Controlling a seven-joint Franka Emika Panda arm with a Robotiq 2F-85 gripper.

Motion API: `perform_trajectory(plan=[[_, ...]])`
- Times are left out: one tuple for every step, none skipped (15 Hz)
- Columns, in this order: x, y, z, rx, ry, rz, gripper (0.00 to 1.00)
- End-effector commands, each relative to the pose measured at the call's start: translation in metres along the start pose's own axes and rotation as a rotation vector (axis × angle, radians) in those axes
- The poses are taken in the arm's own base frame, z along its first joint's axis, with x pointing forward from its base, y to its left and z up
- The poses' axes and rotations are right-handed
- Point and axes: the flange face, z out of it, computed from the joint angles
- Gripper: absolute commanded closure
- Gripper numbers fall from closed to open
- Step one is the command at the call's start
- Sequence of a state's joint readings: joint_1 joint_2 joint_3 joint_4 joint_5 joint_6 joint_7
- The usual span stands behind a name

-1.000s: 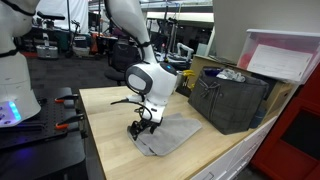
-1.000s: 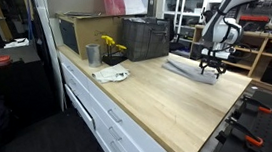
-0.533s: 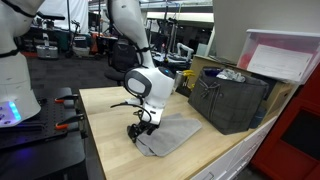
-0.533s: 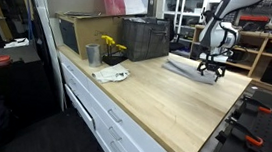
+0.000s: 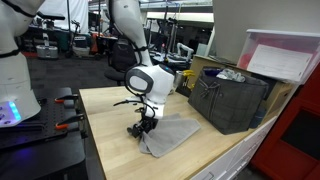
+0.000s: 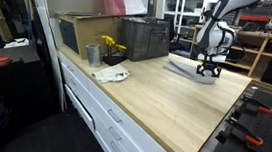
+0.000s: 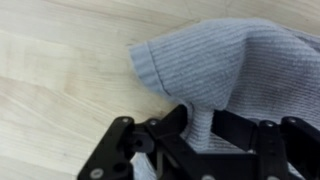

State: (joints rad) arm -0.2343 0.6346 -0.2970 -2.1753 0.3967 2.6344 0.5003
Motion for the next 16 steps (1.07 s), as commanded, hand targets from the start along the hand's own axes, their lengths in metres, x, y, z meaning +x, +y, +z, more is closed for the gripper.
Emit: perform_trajectory(plan=[[-0.024,-0.019,-0.026,-0.022,0.056,-0.131,0.99],[-0.03,-0.029,-0.035,-0.028,0.078,-0.183,1.0],[-0.038,-0.04,-0.044,-0.029,0.095,-0.231,0.99],[-0.047,-0.052,-0.053,-0.03,0.113,-0.278,0.97],[-0.056,-0.061,-0.062,-0.027,0.126,-0.325,0.97],[-0.064,-0.07,-0.07,-0.022,0.135,-0.363,0.97],[-0.071,-0.076,-0.076,-0.022,0.139,-0.394,0.97],[-0.078,-0.081,-0.082,-0.02,0.142,-0.423,0.97],[-0.083,-0.086,-0.086,-0.02,0.141,-0.443,0.97],[-0.088,-0.09,-0.09,-0.023,0.14,-0.459,0.97],[-0.092,-0.092,-0.093,-0.025,0.138,-0.472,0.97],[-0.095,-0.093,-0.095,-0.028,0.137,-0.48,0.97],[-0.097,-0.092,-0.098,-0.031,0.137,-0.483,0.97],[-0.097,-0.091,-0.1,-0.034,0.137,-0.488,0.97],[-0.095,-0.089,-0.102,-0.04,0.136,-0.485,0.97],[-0.094,-0.086,-0.103,-0.046,0.135,-0.483,0.97]])
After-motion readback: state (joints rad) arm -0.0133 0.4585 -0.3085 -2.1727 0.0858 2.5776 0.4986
